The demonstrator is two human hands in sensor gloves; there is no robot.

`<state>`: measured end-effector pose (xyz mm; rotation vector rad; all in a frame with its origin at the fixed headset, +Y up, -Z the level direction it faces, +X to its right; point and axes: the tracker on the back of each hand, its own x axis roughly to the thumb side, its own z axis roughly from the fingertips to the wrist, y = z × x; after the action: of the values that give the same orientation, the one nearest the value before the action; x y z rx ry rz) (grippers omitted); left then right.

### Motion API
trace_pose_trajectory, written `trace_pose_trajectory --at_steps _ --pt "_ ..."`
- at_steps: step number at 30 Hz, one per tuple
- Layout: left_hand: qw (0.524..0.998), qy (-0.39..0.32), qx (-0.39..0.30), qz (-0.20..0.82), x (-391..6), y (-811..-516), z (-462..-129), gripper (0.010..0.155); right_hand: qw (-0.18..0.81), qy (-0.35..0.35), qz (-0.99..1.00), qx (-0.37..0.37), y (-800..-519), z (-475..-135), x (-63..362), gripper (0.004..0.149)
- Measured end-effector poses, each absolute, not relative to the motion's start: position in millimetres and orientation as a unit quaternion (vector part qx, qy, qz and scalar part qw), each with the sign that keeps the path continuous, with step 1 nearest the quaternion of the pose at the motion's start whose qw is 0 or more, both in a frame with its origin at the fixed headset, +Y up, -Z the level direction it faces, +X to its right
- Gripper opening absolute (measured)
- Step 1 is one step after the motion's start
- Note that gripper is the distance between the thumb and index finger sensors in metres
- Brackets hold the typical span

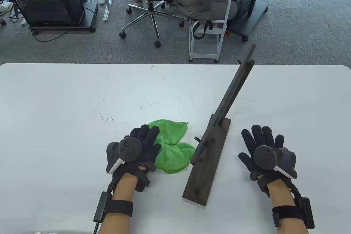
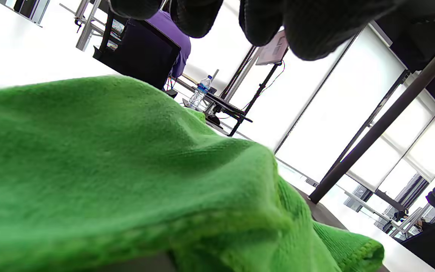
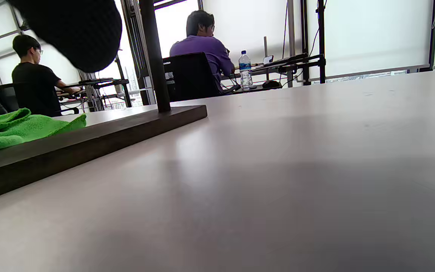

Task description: Hang square towel on desktop hanging rack

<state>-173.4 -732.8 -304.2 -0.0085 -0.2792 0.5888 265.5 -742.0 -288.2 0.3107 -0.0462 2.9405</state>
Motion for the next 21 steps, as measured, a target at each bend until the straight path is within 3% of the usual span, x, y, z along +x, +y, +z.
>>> trace_pose_trajectory --at_steps 21 --pt "0.947 -0.144 -0.028 0.287 -174.2 -732.1 -304.7 0.066 0.066 0.027 0.991 0.116 -748.6 -289.1 255.0 0.079"
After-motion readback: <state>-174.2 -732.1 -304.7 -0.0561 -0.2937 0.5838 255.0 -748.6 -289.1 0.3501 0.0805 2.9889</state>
